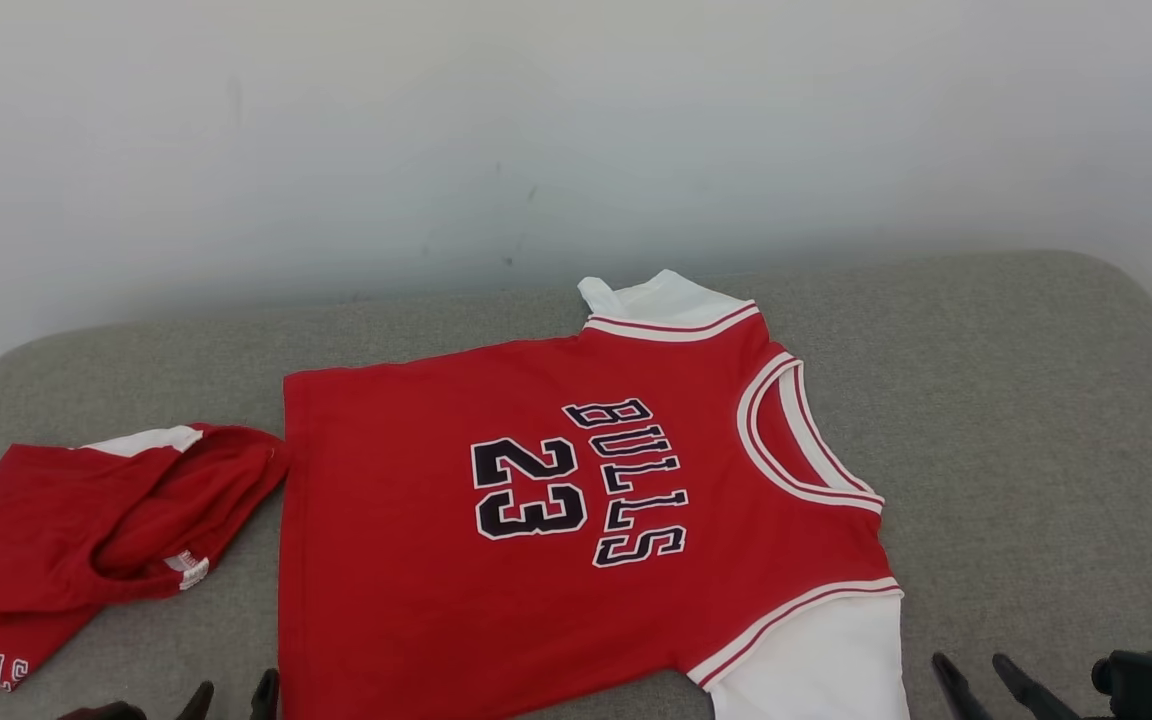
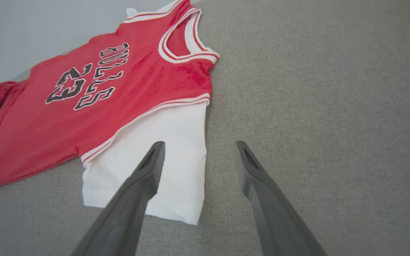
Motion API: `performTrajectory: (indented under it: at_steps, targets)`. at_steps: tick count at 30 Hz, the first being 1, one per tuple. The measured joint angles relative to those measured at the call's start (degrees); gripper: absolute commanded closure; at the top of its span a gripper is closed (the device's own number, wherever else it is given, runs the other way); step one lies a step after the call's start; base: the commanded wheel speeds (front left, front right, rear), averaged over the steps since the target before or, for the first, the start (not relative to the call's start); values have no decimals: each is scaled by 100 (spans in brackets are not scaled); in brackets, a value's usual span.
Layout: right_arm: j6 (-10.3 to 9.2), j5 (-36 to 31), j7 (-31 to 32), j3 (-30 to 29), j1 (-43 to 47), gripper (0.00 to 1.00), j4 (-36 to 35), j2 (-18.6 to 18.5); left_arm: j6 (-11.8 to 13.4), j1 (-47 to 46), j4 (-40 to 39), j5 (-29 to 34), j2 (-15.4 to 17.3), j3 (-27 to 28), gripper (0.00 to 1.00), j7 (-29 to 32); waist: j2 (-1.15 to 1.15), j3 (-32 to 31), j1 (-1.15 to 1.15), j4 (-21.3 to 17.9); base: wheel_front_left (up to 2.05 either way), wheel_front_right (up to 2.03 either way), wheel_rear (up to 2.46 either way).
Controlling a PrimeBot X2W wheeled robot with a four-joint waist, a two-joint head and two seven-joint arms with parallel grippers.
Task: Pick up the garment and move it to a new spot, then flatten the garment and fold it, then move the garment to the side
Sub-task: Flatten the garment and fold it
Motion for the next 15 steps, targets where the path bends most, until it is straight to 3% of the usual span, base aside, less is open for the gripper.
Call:
performTrajectory:
  at_steps: [7, 15]
  targets:
    - [0, -500, -534, -99, -456, 0, -355, -3, 53, -63, -570, 241, -38, 360, 0, -100, 0, 12, 0, 43, 0, 0, 0]
    - [0, -1027, -1062, -99, -1027, 0, -272, 344, 89, -76, -664, 671, -222, 949, 0, -110, 0, 60, 0, -34, 0, 0, 0]
